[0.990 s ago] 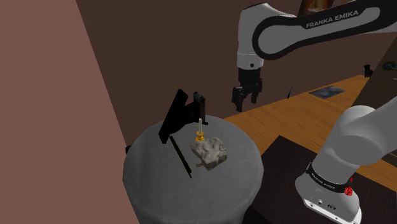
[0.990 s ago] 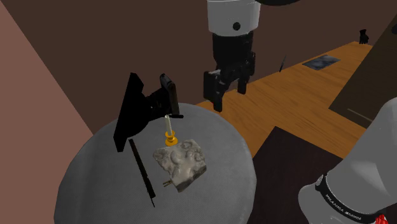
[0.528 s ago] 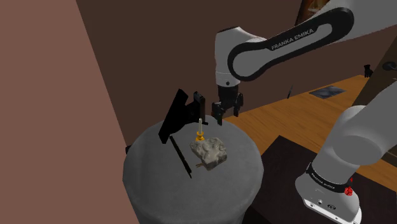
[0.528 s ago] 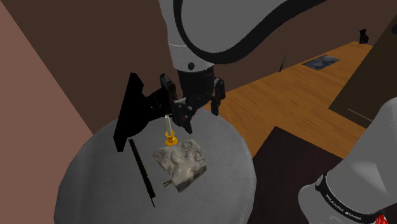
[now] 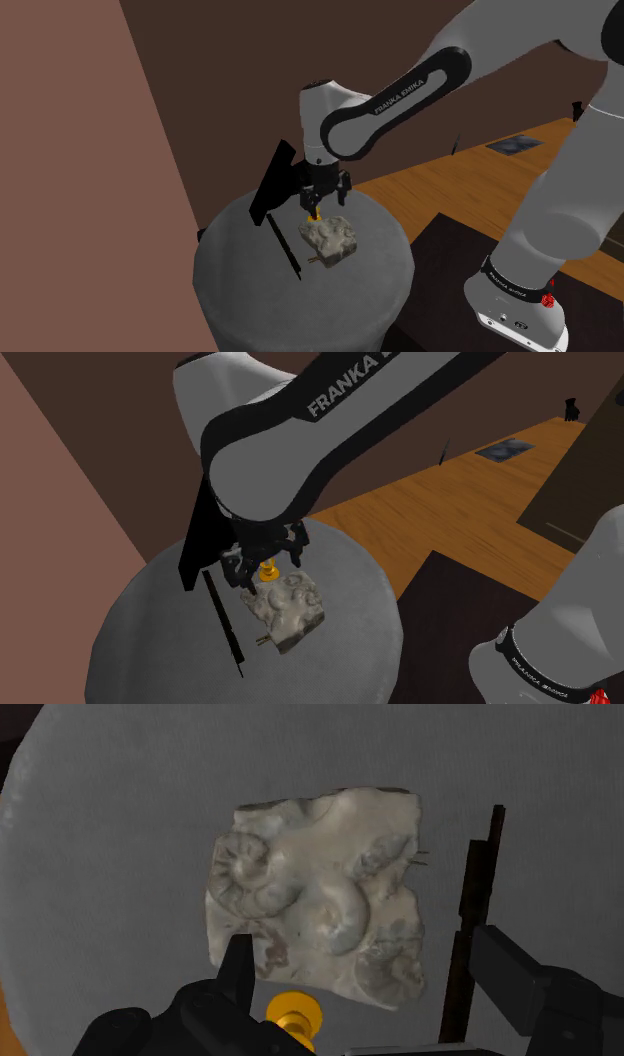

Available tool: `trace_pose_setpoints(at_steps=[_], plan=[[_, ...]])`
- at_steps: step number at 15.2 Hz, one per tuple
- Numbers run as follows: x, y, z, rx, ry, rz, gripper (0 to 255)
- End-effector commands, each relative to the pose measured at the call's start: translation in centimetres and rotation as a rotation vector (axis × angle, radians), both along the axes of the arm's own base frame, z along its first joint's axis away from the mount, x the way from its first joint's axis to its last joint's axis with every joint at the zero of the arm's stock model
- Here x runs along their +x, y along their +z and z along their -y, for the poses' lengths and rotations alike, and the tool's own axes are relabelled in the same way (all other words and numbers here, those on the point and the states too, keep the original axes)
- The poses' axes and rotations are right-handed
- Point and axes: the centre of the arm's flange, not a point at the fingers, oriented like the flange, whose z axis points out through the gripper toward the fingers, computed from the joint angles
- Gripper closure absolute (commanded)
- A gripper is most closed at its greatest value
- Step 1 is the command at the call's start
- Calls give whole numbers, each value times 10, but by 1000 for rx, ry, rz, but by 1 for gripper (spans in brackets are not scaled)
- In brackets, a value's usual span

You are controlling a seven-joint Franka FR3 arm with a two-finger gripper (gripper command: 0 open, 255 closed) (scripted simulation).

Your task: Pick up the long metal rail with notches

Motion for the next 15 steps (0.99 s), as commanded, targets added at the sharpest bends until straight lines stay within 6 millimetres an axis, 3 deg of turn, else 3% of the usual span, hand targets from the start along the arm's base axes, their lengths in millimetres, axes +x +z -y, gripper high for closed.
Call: trace_pose_setpoints(at_steps=[1, 11, 15], plan=[[12, -18, -16, 0, -15, -3, 0], [79, -108, -87, -2, -87, -18, 0], [83, -128, -91, -2, -91, -19, 0]])
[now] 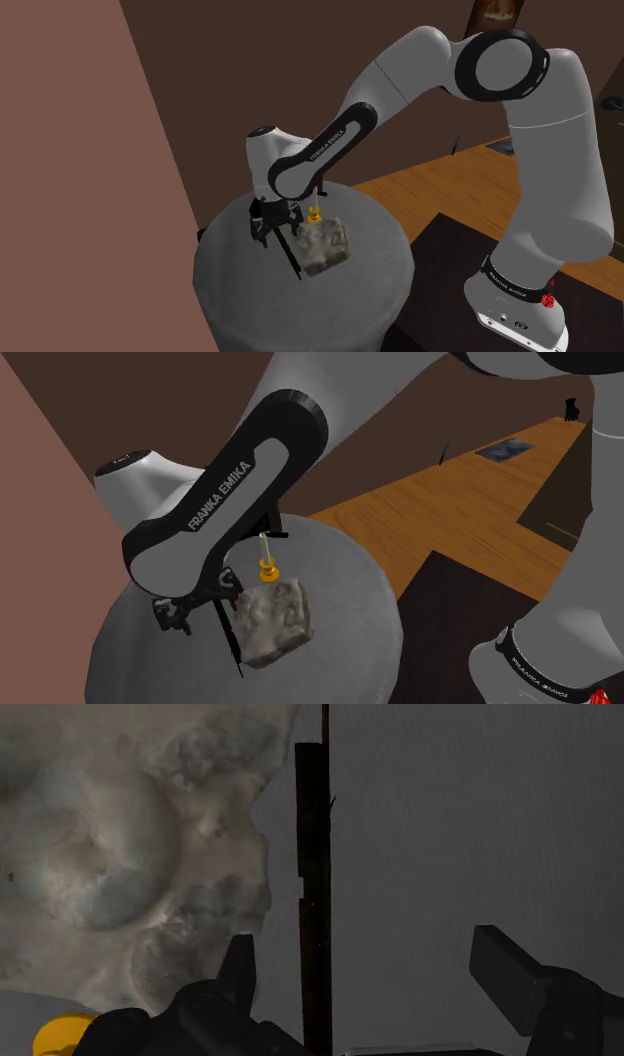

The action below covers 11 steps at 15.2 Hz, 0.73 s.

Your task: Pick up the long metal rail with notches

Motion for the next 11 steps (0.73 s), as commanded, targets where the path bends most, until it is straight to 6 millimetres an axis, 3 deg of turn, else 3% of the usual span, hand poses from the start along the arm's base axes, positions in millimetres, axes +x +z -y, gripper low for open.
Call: trace_pose_setpoints(at_steps=[1, 6, 7, 11], plan=[[-3, -28, 12, -30, -5, -26, 0], [-3, -47, 12, -30, -5, -26, 0], [-5, -48, 10, -31, -5, -26, 255], [-5, -46, 8, -31, -5, -26, 255]])
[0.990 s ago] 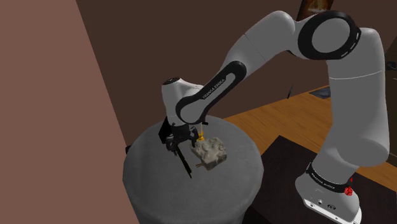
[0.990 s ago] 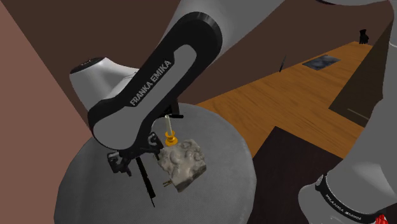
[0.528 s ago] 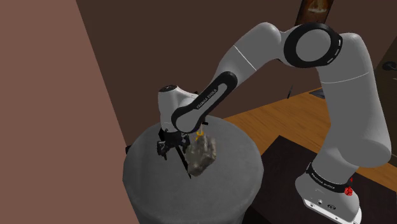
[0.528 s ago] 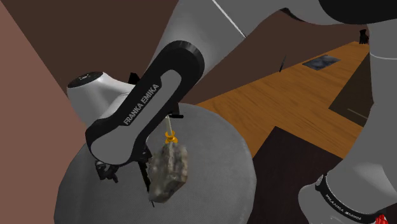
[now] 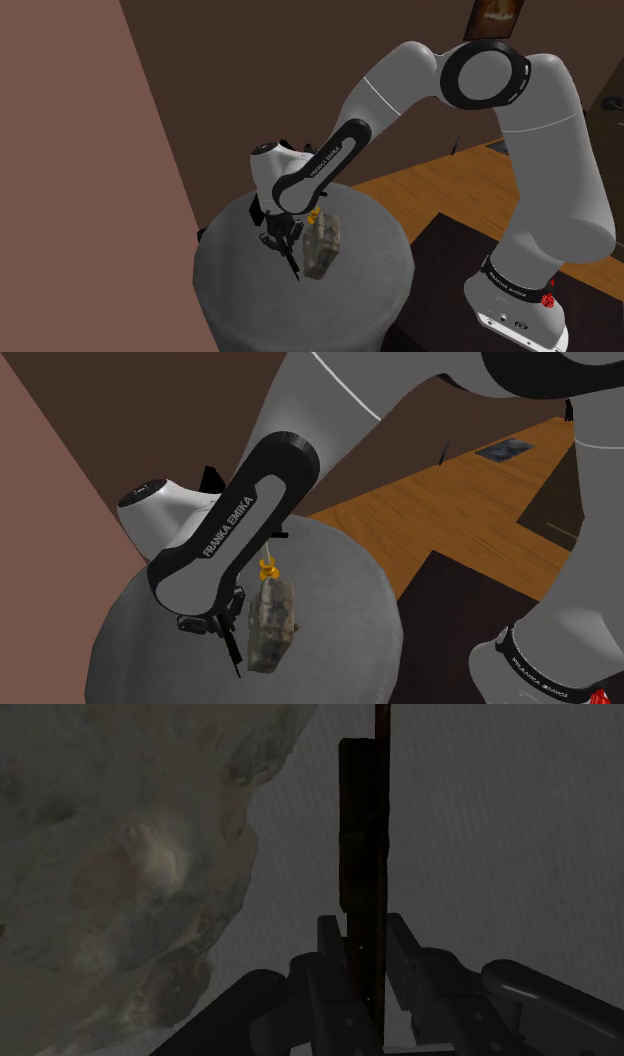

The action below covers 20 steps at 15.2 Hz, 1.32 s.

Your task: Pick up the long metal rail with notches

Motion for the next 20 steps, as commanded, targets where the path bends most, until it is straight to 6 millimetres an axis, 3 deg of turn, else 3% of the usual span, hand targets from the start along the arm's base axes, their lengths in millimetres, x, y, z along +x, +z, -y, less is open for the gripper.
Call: trace_pose_setpoints(at_steps=[1, 5, 20], plan=[[-1, -2, 1, -2, 0, -4, 255], [2, -2, 5, -2, 0, -4, 255], [2, 77, 5, -2, 0, -4, 255]])
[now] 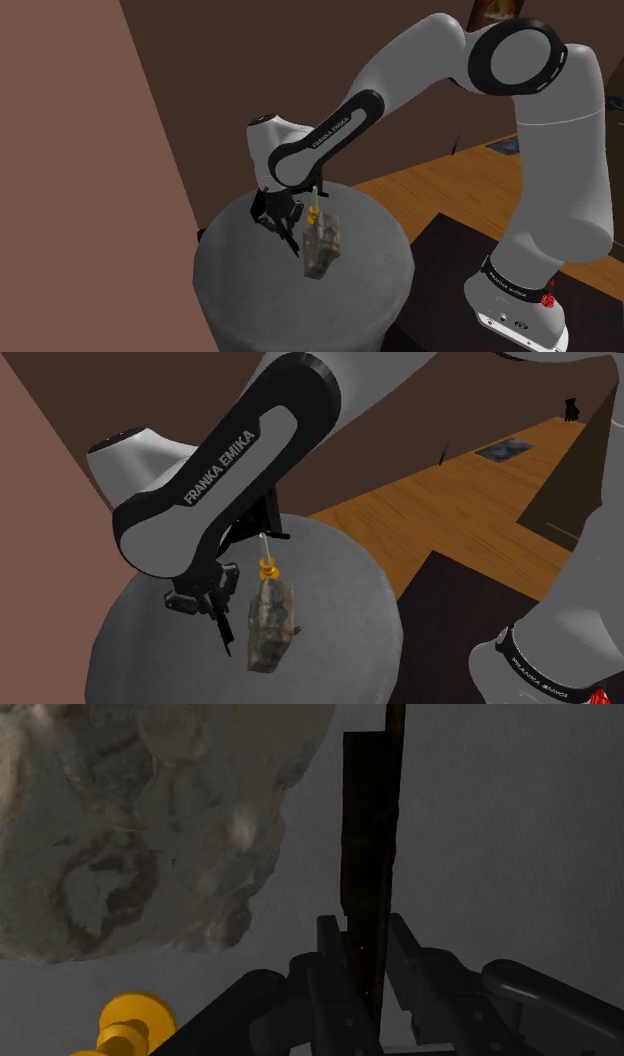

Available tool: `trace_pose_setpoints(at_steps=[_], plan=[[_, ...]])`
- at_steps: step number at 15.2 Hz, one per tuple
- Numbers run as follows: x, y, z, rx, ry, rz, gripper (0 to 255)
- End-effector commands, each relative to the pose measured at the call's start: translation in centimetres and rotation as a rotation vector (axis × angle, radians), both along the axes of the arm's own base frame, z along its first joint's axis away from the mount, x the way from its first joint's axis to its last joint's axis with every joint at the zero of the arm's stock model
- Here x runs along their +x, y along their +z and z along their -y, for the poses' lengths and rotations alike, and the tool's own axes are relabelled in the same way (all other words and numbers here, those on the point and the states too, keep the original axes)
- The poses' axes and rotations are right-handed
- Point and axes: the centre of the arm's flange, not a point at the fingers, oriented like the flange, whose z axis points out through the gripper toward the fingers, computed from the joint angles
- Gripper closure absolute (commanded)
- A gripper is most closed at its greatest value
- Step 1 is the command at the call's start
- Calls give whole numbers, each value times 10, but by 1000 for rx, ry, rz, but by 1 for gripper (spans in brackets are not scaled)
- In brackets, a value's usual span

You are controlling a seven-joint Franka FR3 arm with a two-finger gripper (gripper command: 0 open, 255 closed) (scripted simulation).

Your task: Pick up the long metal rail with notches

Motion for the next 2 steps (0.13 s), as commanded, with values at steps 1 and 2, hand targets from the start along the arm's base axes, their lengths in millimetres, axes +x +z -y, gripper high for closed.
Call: trace_pose_setpoints(at_steps=[1, 2], plan=[[-1, 7, 1, 0, 0, 1, 255], [-1, 7, 1, 0, 0, 1, 255]])
